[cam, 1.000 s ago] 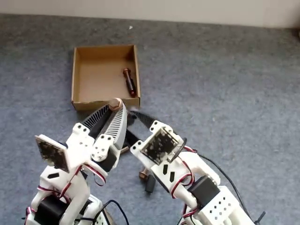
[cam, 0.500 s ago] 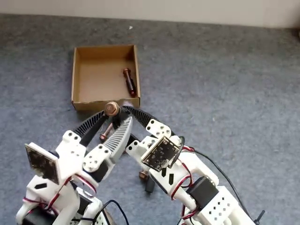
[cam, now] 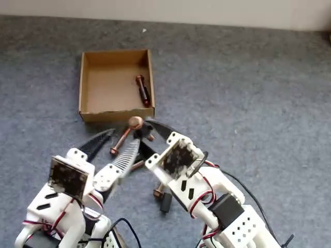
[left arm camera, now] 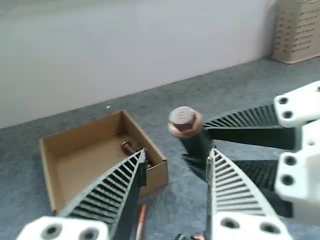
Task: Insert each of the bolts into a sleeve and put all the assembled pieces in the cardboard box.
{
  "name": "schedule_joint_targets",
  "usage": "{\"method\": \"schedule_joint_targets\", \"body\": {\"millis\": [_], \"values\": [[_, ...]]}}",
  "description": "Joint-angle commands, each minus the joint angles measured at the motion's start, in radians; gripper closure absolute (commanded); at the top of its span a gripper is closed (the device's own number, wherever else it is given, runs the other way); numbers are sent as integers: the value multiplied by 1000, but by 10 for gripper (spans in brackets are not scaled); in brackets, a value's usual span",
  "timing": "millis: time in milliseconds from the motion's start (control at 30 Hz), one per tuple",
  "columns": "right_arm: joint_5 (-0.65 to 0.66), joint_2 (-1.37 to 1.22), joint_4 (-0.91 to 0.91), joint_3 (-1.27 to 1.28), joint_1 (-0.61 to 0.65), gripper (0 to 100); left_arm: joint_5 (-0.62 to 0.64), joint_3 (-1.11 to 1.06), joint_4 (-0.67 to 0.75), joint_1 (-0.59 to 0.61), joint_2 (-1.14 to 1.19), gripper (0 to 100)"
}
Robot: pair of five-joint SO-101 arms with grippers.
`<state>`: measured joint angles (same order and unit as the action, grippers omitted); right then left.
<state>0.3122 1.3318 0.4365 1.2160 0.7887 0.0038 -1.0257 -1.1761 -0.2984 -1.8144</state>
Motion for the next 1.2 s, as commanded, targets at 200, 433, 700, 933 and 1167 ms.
{"method": "schedule_joint_targets", "body": {"millis": [200, 433, 700, 933, 1167], "values": [[-141, 12, 206, -87, -142, 993, -18, -81, -32, 433, -8, 883], [-141, -262, 223, -237, -143, 993, -40, -295, 66, 565, -8, 994], [-143, -674, 219, -547, -142, 993, -68, -578, 190, 582, -8, 989], [-143, -993, 217, -880, -142, 993, -68, -622, 255, 576, -7, 989], [-144, -1325, 73, -1165, -143, 993, -68, -624, 250, 576, -7, 989]]}}
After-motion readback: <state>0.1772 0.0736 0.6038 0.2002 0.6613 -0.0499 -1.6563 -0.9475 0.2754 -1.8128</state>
